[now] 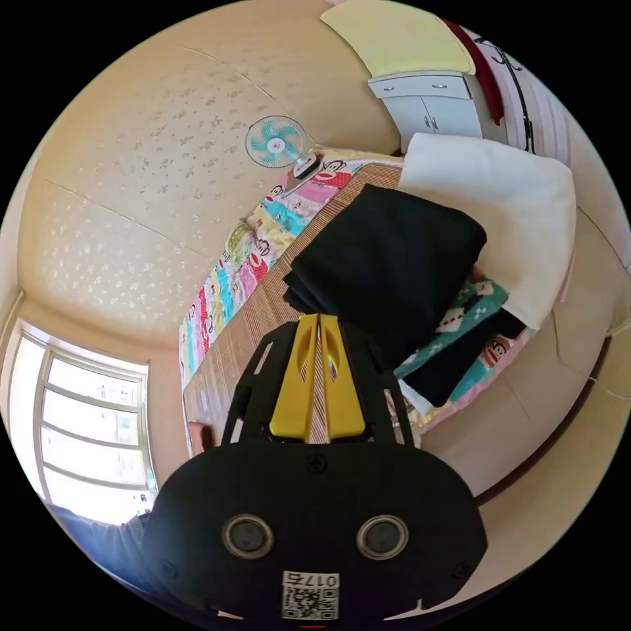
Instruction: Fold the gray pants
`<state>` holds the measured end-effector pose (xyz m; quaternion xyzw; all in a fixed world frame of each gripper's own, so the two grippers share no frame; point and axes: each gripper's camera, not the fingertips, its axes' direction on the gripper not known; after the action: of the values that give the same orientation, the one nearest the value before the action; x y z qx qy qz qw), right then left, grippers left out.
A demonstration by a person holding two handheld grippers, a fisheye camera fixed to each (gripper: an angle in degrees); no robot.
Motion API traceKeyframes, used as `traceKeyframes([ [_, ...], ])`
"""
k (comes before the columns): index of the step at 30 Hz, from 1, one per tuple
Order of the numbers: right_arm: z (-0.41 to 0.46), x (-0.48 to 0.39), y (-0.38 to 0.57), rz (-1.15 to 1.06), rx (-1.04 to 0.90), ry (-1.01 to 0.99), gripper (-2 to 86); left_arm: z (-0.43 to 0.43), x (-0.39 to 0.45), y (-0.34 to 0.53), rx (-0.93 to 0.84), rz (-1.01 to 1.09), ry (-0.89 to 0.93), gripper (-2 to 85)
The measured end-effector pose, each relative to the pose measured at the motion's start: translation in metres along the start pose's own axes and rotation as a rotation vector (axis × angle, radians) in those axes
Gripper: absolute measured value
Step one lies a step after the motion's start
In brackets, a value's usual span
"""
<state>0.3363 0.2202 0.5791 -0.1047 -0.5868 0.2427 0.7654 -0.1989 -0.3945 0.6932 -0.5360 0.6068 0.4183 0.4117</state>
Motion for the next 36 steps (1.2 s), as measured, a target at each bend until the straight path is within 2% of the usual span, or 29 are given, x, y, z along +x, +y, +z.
traceKeyframes([
  [2, 0.034, -0.027, 0.016, -0.018, -0.034, -0.043, 0.4, 0.013, -0.019, 0.018, -0.043, -0.036, -0.043, -0.9],
  [5, 0.107, -0.094, 0.03, -0.119, -0.195, -0.117, 0.4, 0.004, -0.046, 0.015, -0.127, -0.14, 0.056, -0.8],
  [8, 0.172, -0.168, 0.049, -0.242, -0.333, -0.202, 0.3, -0.053, -0.036, 0.001, 0.002, -0.125, 0.094, -0.4],
  [12, 0.24, -0.248, 0.087, -0.347, -0.487, -0.174, 0.2, -0.101, 0.001, -0.031, 0.031, 0.023, 0.14, 4.6],
  [19, 0.294, -0.259, 0.136, -0.152, -0.576, -0.243, 0.2, -0.189, 0.053, -0.088, 0.083, 0.122, 0.051, 9.4],
  [22, 0.288, -0.242, 0.146, -0.088, -0.575, -0.192, 0.2, -0.23, 0.067, -0.118, 0.128, 0.12, 0.161, 10.5],
  [24, 0.278, -0.231, 0.148, -0.065, -0.563, -0.136, 0.3, -0.25, 0.067, -0.142, 0.15, 0.057, 0.323, 11.2],
  [27, 0.259, -0.208, 0.149, -0.009, -0.546, -0.042, 0.3, -0.258, 0.06, -0.164, 0.182, -0.047, 0.509, 11.4],
  [31, 0.235, -0.187, 0.144, 0.07, -0.502, 0.014, 0.3, -0.252, 0.05, -0.174, 0.2, -0.201, 0.642, 12.8],
  [36, 0.24, -0.193, 0.132, 0.068, -0.506, 0.036, 0.3, -0.254, 0.037, -0.173, 0.336, -0.317, 0.907, 14.1],
])
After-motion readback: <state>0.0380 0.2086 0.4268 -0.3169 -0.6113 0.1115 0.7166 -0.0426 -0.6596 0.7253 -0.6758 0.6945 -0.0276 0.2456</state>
